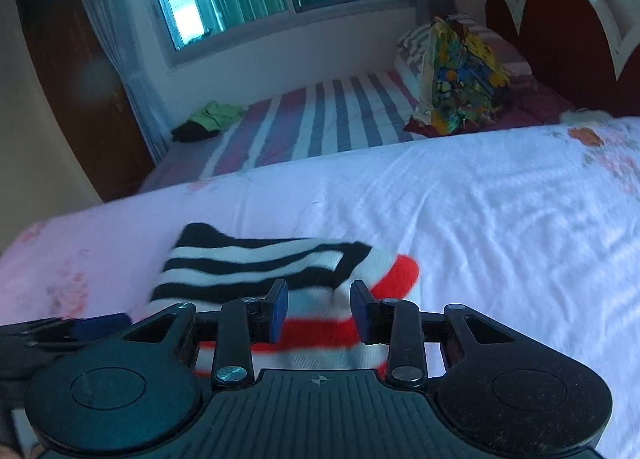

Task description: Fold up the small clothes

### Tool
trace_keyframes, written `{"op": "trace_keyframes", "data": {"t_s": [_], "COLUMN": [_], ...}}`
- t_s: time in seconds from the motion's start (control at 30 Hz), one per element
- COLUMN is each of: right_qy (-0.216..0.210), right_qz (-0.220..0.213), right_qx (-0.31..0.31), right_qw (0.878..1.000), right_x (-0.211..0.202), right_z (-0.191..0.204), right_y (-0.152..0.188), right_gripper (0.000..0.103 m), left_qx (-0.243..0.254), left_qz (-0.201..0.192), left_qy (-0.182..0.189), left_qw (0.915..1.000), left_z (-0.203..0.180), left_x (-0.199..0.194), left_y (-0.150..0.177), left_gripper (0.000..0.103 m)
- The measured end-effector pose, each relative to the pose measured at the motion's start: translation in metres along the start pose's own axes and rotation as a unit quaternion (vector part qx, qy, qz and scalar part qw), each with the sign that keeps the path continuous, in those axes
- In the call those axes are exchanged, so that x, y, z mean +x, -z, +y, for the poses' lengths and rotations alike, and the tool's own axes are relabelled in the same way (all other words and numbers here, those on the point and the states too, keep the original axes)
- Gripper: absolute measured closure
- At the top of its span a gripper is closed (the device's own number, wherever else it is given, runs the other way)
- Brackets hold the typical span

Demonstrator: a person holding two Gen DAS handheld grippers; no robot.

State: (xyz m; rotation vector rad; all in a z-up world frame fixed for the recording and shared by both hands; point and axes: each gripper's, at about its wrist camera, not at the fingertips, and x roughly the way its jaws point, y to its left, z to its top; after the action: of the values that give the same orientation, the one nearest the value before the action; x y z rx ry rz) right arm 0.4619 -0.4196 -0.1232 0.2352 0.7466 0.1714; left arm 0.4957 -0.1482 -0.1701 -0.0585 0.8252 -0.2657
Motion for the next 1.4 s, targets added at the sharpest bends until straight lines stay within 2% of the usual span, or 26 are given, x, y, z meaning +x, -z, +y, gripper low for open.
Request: {"op": "trace_keyframes", "data": {"t_s": [0.1, 0.17, 0.2, 0.23, 0.3, 0.37, 0.43, 0.53, 0.57, 0.6, 0.63, 0.7, 0.8, 0.9, 1.0, 1.13, 1.23, 1.33, 1.4], "right_qy": [0.026, 0.032, 0.025, 0.018, 0.011, 0.005, 0.010, 0.043, 0.038, 0.041, 0.042, 0.036, 0.033, 0.011, -0.001, 0.019, 0.054, 0.052, 0.048], "right_qz": [0.019, 0.002, 0.002, 0.004, 0.011, -0.002, -0.013, 0.015, 0.014, 0.010, 0.010, 0.014, 0.011, -0.011, -0.015, -0.011, -0.004, 0.011, -0.002], "right_qx": [-0.035, -0.039, -0.023, -0.011, -0.002, 0.002, -0.009, -0.048, -0.042, -0.033, -0.025, -0.011, -0.008, -0.008, -0.025, -0.049, -0.067, -0.037, -0.033], "right_qw": [0.999, 0.999, 0.999, 1.000, 1.000, 1.000, 1.000, 0.998, 0.998, 0.999, 0.999, 0.999, 0.999, 1.000, 1.000, 0.999, 0.996, 0.998, 0.998], "right_x": [0.032, 0.041, 0.043, 0.041, 0.038, 0.032, 0.031, 0.058, 0.062, 0.065, 0.068, 0.070, 0.055, 0.018, -0.010, -0.025, -0.015, -0.016, -0.034], "right_z": [-0.004, -0.011, -0.016, -0.022, -0.024, -0.022, -0.014, -0.007, -0.011, -0.015, -0.019, -0.024, -0.020, -0.012, 0.001, 0.011, 0.009, -0.002, -0.002], "right_y": [0.011, 0.024, 0.026, 0.026, 0.020, 0.008, -0.004, -0.001, 0.002, 0.004, 0.005, 0.003, -0.001, 0.003, 0.015, 0.044, 0.068, 0.067, 0.065], "right_gripper": [0.069, 0.057, 0.057, 0.057, 0.057, 0.057, 0.057, 0.057, 0.056, 0.047, 0.043, 0.043, 0.043, 0.043, 0.043, 0.043, 0.043, 0.043, 0.043], "left_qx": [-0.019, -0.029, -0.033, -0.036, -0.040, -0.037, -0.033, -0.037, -0.046, -0.057, -0.069, -0.073, -0.065, -0.044, -0.023, 0.007, -0.002, 0.002, -0.001], "left_qz": [0.026, 0.028, 0.028, 0.030, 0.026, 0.007, 0.006, 0.027, 0.031, 0.034, 0.036, 0.037, 0.026, 0.004, -0.005, -0.010, -0.007, -0.005, -0.006], "left_qy": [0.001, 0.003, 0.002, 0.004, 0.007, 0.003, -0.008, -0.022, -0.025, -0.022, -0.017, -0.017, -0.021, -0.005, 0.013, 0.006, 0.003, -0.006, -0.005], "left_qw": [0.9995, 0.9992, 0.9991, 0.9989, 0.9988, 0.9993, 0.9994, 0.9987, 0.9982, 0.9976, 0.9968, 0.9965, 0.9973, 0.9990, 0.9996, 0.9999, 1.0000, 1.0000, 1.0000], "left_z": [0.008, 0.012, 0.012, 0.013, 0.014, 0.011, 0.011, 0.015, 0.018, 0.022, 0.026, 0.028, 0.021, 0.012, 0.006, -0.003, -0.002, -0.004, -0.003], "left_x": [0.020, 0.026, 0.027, 0.027, 0.020, 0.015, 0.023, 0.045, 0.050, 0.053, 0.054, 0.053, 0.036, 0.005, -0.023, -0.035, -0.031, -0.034, -0.047], "left_y": [0.002, 0.005, 0.006, 0.005, 0.000, -0.009, -0.016, -0.021, -0.019, -0.019, -0.018, -0.019, -0.020, -0.012, 0.006, 0.034, 0.037, 0.035, 0.035], "left_gripper": [0.027, 0.021, 0.021, 0.021, 0.029, 0.033, 0.033, 0.028, 0.026, 0.024, 0.023, 0.023, 0.029, 0.029, 0.027, 0.026, 0.024, 0.025, 0.027]}}
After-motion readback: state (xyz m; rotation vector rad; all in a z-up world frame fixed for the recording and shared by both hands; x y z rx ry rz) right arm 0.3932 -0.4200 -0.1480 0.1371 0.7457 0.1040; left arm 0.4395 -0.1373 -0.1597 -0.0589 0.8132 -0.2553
